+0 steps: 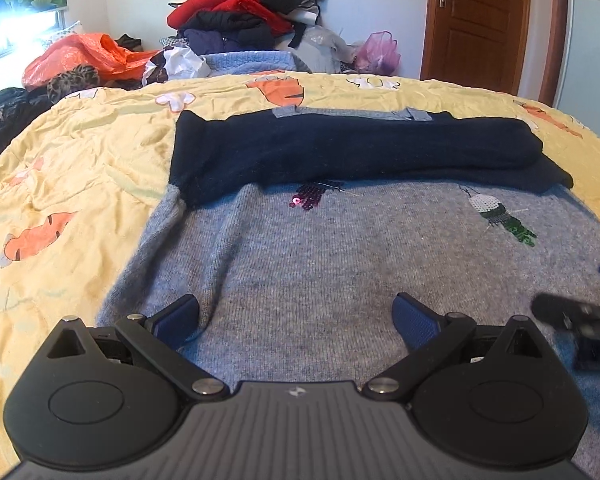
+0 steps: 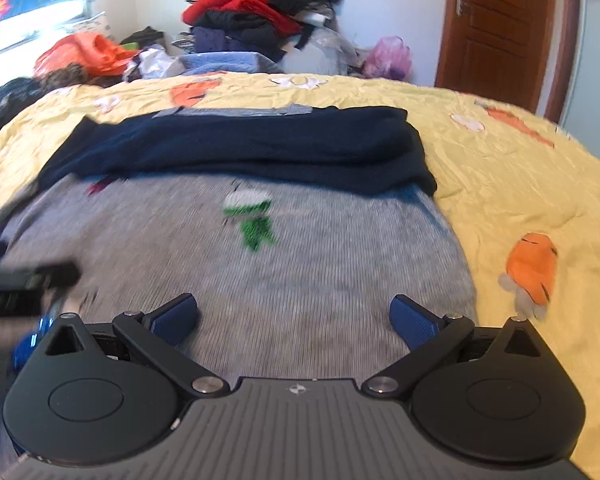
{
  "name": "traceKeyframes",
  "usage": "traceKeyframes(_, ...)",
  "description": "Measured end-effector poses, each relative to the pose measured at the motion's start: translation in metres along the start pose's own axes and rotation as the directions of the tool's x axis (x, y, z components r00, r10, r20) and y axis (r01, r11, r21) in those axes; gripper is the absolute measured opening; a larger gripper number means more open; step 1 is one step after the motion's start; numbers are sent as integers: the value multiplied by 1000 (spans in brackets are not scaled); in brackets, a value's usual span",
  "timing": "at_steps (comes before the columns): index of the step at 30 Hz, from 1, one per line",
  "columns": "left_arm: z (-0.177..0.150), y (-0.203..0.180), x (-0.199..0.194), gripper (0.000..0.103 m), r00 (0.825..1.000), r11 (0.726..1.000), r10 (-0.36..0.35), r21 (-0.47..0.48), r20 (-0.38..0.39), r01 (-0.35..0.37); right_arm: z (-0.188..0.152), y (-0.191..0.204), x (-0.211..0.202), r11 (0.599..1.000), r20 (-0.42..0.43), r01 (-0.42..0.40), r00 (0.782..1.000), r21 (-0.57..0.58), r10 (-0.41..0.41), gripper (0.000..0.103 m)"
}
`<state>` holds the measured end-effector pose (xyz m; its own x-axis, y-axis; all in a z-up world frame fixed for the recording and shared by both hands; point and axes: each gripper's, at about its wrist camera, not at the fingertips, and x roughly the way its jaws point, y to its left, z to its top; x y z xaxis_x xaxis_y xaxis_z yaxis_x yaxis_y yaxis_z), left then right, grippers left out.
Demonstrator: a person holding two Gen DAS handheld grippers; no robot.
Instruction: Fold small clothes
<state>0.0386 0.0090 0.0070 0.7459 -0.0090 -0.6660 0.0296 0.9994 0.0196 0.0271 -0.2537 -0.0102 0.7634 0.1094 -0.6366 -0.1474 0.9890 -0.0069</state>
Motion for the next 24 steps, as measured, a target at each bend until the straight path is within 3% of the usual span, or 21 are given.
traceKeyframes(12,-9,-3,-16,103,999,999,44,8,-21,-44,-3,-1,-2,1000,6,1,1000,10,-1,103)
traceKeyframes(18,-42,1,-49,103,1000,1000,24,-11,-6,-24,-3,-2,-3,1000,7,2,1000,12,-2,103)
traceKeyframes(24,-41,3,-46,103,1000,1000,7,-18,1,-7,-3,-1,-3,1000,7,7,1000,11,-7,103)
